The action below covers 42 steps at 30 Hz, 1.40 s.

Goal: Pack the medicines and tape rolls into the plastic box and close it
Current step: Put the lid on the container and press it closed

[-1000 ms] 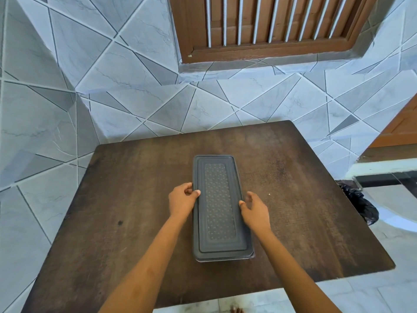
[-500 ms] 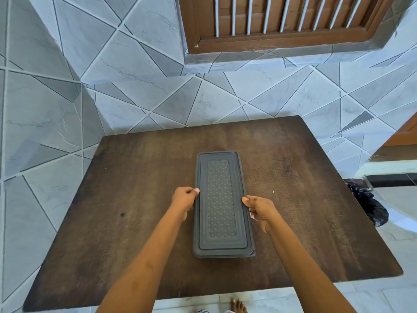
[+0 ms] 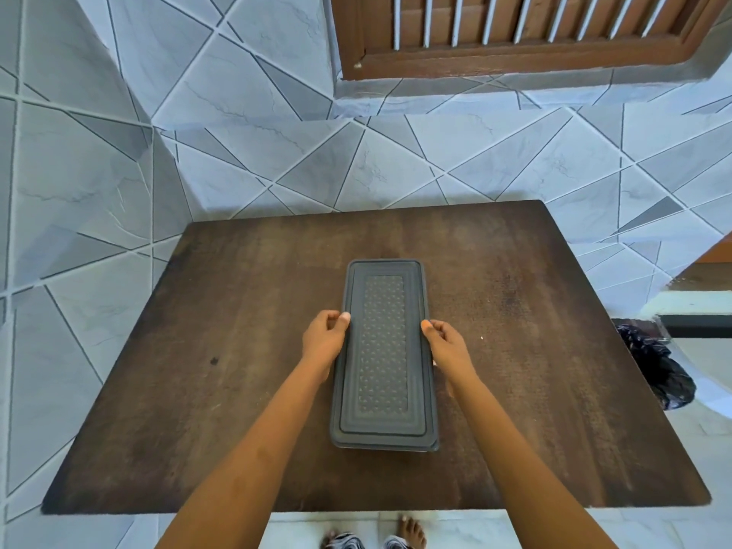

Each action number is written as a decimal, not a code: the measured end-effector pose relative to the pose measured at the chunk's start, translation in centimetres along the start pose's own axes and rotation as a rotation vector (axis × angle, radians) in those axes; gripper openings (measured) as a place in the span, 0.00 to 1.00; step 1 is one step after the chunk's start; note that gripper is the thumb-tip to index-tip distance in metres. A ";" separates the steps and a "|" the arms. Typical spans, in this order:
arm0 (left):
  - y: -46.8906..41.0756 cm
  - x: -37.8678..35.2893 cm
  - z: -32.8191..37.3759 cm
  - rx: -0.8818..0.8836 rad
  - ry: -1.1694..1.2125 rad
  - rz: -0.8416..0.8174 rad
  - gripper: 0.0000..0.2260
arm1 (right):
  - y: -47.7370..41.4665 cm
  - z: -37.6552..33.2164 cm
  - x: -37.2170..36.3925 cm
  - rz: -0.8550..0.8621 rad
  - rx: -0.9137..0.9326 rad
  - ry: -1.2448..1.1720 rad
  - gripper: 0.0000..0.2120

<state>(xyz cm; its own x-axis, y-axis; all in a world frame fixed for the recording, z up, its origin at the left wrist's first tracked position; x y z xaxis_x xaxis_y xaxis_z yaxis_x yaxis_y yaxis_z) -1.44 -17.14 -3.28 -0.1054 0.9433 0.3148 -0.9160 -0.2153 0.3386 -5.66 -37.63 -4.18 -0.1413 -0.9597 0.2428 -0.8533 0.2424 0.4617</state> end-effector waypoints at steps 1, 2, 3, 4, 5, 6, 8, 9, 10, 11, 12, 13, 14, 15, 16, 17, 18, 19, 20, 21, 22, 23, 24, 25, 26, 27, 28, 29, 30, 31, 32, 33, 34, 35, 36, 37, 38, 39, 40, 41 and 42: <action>-0.3 -0.2 0.4 -0.009 0.030 0.003 0.13 | -0.2 -0.7 -0.1 0.051 0.059 0.062 0.17; -0.6 -0.4 0.7 -0.010 0.055 0.007 0.13 | -0.5 -1.3 -0.2 0.095 0.116 0.113 0.17; -1.2 -0.6 0.9 0.000 0.070 0.016 0.13 | -0.9 -1.9 -0.3 0.132 0.164 0.159 0.17; -1.6 -0.7 1.0 0.009 0.067 0.020 0.15 | -1.2 -2.2 -0.3 0.163 0.204 0.192 0.16; -2.2 -0.8 0.9 0.017 0.040 0.025 0.17 | -1.7 -2.4 -0.3 0.181 0.226 0.212 0.16; -2.5 -0.8 0.8 0.015 -0.008 0.027 0.19 | -2.0 -2.4 -0.3 0.195 0.237 0.209 0.15; -2.9 -0.9 0.7 0.001 -0.104 0.023 0.22 | -2.5 -2.2 -0.4 0.209 0.243 0.177 0.13; -2.9 -1.0 0.7 -0.013 -0.133 0.024 0.23 | -2.6 -2.2 -0.4 0.218 0.252 0.163 0.12; -3.0 -1.1 0.6 -0.032 -0.155 0.025 0.23 | -2.8 -2.1 -0.4 0.222 0.260 0.154 0.11; -3.0 -1.1 0.6 -0.059 -0.189 0.023 0.23 | -3.0 -2.0 -0.4 0.225 0.273 0.148 0.10; -3.1 -1.1 0.7 -0.082 -0.227 0.021 0.24 | -3.1 -1.9 -0.4 0.224 0.285 0.150 0.10; -3.2 -1.1 0.8 -0.101 -0.254 0.023 0.24 | -3.3 -1.9 -0.4 0.219 0.295 0.164 0.10; -3.2 -1.1 0.8 -0.111 -0.263 0.030 0.24 | -3.4 -1.9 -0.4 0.215 0.305 0.188 0.09; -3.3 -1.1 0.9 -0.118 -0.263 0.039 0.25 | -3.7 -2.1 -0.5 0.214 0.315 0.222 0.09; -3.3 -1.1 1.0 -0.111 -0.261 0.041 0.25 | -3.8 -2.1 -0.5 0.218 0.321 0.255 0.09; -3.3 -1.2 1.1 -0.101 -0.260 0.039 0.25 | -3.9 -2.2 -0.4 0.225 0.325 0.278 0.09; -3.3 -1.2 1.2 -0.089 -0.263 0.030 0.25 | -3.9 -2.3 -0.4 0.228 0.330 0.285 0.09; -3.3 -1.2 1.3 -0.086 -0.273 0.019 0.25 | -4.0 -2.3 -0.3 0.231 0.331 0.274 0.09; -3.4 -1.2 1.3 -0.077 -0.277 0.002 0.24 | -4.0 -2.3 -0.3 0.233 0.328 0.259 0.09; -3.5 -1.2 1.3 -0.062 -0.266 -0.020 0.23 | -4.0 -2.2 -0.2 0.230 0.318 0.241 0.09; -3.8 -1.1 1.4 -0.038 -0.234 -0.036 0.22 | -4.1 -2.2 -0.2 0.222 0.307 0.219 0.09; -4.2 -1.0 1.4 -0.006 -0.179 -0.042 0.20 | -4.3 -2.3 -0.3 0.208 0.293 0.193 0.08; -4.5 -1.0 1.5 0.031 -0.108 -0.042 0.17 | -4.5 -2.6 -0.4 0.195 0.278 0.172 0.08; -4.9 -1.0 1.9 0.056 -0.041 -0.039 0.14 | -4.8 -3.0 -0.5 0.186 0.265 0.157 0.10; -5.3 -1.1 2.5 0.062 0.003 -0.038 0.12 | -5.4 -3.3 -0.6 0.178 0.251 0.147 0.13; -5.7 -1.3 3.0 0.055 0.023 -0.042 0.12 | -6.1 -3.8 -0.6 0.172 0.236 0.141 0.15; -6.3 -1.6 3.5 0.042 0.028 -0.053 0.12 | -6.8 -4.3 -0.6 0.167 0.218 0.136 0.16; -6.8 -1.8 4.0 0.027 0.038 -0.053 0.13 | -7.5 -4.8 -0.7 0.153 0.195 0.124 0.17; -7.4 -2.1 4.4 0.021 0.048 -0.056 0.15 | -8.3 -5.2 -0.8 0.135 0.167 0.097 0.19; -8.0 -2.4 4.7 0.028 0.055 -0.062 0.18 | -8.9 -5.4 -1.0 0.116 0.137 0.061 0.20; -8.6 -2.7 4.8 0.047 0.064 -0.076 0.19 | -9.6 -5.6 -1.2 0.100 0.111 0.024 0.21; -9.1 -3.0 4.9 0.065 0.077 -0.090 0.20 | -10.1 -5.7 -1.3 0.085 0.089 -0.011 0.22; -9.4 -3.3 4.9 0.084 0.101 -0.104 0.20 | -10.4 -5.7 -1.4 0.083 0.079 -0.037 0.21; -9.7 -3.5 4.7 0.100 0.133 -0.110 0.19 | -10.8 -5.6 -1.6 0.095 0.075 -0.056 0.20; -10.0 -3.8 4.6 0.103 0.164 -0.110 0.18 | -11.0 -5.7 -1.7 0.109 0.075 -0.062 0.18; -10.3 -4.0 4.3 0.089 0.177 -0.109 0.17 | -11.4 -5.6 -1.9 0.124 0.072 -0.064 0.18; -10.1 -4.0 4.4 0.047 0.177 -0.099 0.18 | -11.4 -5.6 -1.8 0.137 0.083 -0.046 0.19; -10.0 -3.9 4.4 0.000 0.165 -0.085 0.18 | -11.4 -5.7 -1.8 0.149 0.100 -0.019 0.19; -10.2 -3.9 4.3 -0.040 0.145 -0.074 0.19 | -11.6 -5.8 -1.7 0.161 0.116 0.012 0.19; -10.3 -3.9 4.3 -0.072 0.121 -0.063 0.19 | -11.7 -5.9 -1.6 0.172 0.134 0.046 0.18; -10.5 -3.9 4.3 -0.096 0.096 -0.056 0.20 | -11.7 -6.0 -1.5 0.183 0.149 0.088 0.17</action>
<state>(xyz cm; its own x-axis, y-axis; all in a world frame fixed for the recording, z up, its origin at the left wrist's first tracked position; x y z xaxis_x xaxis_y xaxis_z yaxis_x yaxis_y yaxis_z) 10.27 -19.60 -4.23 -0.0850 0.9740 0.2098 -0.9539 -0.1404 0.2653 7.54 -38.14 -4.77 -0.2619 -0.8841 0.3870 -0.8831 0.3813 0.2735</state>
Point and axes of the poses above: each hand's wrist, its own y-axis away from the middle knuckle, its own x-axis out of the back of the hand, z = x × y, the point moved 4 cm from there along -y, towards the middle knuckle, and after that the axes turned 8 degrees about y, right-handed, at the moved point
